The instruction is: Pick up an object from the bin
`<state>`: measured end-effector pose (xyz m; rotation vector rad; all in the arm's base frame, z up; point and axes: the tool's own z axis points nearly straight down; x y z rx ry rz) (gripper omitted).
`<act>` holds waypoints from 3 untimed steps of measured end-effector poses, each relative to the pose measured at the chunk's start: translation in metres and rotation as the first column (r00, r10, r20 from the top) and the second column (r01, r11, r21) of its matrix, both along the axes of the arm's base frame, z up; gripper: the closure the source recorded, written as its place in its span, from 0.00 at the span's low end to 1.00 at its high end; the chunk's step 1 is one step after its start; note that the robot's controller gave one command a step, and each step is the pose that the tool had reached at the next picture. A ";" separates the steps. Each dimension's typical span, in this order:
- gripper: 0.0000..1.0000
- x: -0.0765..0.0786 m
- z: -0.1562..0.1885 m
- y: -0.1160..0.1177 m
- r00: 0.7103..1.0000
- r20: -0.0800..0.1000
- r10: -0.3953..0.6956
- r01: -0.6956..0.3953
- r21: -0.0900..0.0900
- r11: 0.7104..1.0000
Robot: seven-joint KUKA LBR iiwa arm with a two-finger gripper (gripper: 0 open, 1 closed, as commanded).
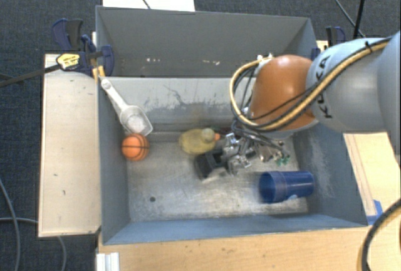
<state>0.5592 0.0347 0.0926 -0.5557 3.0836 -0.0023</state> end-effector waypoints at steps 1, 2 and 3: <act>1.00 0.000 0.000 0.000 1.000 0.000 0.000 0.000 0.000 1.000; 1.00 -0.004 0.033 0.005 1.000 -0.018 -0.010 0.010 0.000 1.000; 1.00 -0.003 0.047 0.006 1.000 -0.017 -0.013 0.013 0.000 1.000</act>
Offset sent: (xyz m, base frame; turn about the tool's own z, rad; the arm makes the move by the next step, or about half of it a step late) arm -0.0001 0.0080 0.0634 0.0178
